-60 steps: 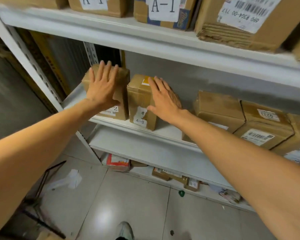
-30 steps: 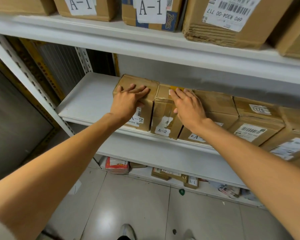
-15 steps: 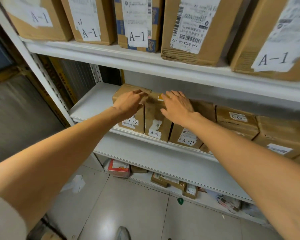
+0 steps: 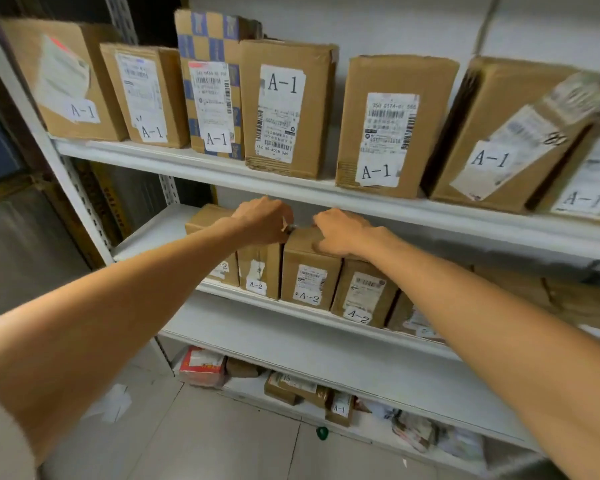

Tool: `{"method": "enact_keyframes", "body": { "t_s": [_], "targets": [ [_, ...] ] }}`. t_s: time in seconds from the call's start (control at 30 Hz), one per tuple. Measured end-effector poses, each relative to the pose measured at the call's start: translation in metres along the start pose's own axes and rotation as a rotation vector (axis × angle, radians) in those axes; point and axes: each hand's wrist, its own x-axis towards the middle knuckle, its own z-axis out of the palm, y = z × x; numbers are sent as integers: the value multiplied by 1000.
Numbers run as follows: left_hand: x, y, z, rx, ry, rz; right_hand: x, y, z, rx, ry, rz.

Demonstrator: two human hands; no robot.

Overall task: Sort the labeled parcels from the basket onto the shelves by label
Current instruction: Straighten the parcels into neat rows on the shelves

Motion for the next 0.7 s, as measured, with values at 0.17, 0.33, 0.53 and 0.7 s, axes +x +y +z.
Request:
{"method": "enact_keyframes", "body": {
  "t_s": [0.17, 0.33, 0.53, 0.7],
  "targets": [
    [-10, 50, -20, -49, 38, 59, -57, 6, -21, -4, 40, 120],
    [-11, 112, -47, -55, 78, 181, -118, 36, -51, -4, 111, 220],
    [-1, 213, -83, -49, 136, 357, -208, 102, -94, -21, 219, 414],
    [11, 297, -105, -64, 179, 486, -281, 162, -119, -14, 246, 535]
  ]
}}
